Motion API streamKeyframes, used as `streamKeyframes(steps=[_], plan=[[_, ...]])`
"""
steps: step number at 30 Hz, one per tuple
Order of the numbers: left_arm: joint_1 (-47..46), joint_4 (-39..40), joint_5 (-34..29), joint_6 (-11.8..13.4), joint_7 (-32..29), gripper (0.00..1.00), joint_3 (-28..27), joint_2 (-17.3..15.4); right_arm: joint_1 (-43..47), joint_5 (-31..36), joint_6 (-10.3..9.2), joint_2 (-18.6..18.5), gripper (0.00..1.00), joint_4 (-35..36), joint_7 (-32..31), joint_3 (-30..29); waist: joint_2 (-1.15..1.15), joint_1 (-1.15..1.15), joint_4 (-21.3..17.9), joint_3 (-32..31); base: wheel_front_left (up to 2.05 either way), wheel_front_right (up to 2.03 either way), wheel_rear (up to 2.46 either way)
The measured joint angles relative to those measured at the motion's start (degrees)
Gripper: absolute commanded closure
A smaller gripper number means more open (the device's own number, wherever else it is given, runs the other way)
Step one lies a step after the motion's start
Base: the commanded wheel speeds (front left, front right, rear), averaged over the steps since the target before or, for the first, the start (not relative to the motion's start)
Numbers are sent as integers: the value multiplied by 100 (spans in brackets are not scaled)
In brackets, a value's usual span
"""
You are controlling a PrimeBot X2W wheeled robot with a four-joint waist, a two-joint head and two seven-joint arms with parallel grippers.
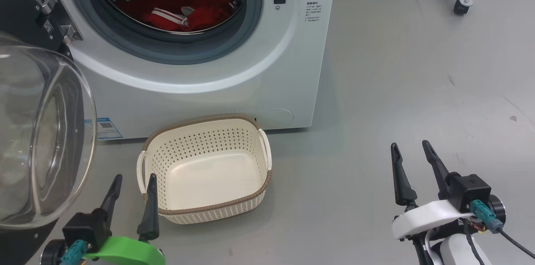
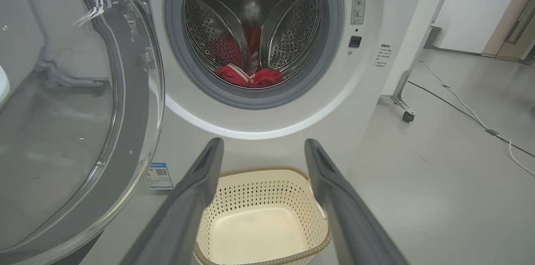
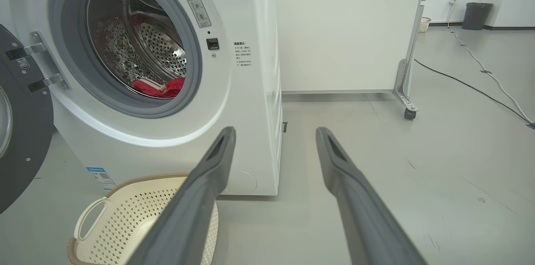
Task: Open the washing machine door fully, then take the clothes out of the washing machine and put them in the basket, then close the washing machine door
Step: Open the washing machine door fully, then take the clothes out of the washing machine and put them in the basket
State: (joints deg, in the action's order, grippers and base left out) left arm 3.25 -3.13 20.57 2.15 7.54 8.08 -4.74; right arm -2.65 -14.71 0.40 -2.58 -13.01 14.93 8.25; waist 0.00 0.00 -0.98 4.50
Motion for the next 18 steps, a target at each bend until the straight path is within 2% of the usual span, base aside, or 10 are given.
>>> streamKeyframes(steps=[18], plan=[[10,83,-44,86,-91,0,0,3,3,-40,-5,0,0,7,0,59,0,0,6,1,0,0,0]])
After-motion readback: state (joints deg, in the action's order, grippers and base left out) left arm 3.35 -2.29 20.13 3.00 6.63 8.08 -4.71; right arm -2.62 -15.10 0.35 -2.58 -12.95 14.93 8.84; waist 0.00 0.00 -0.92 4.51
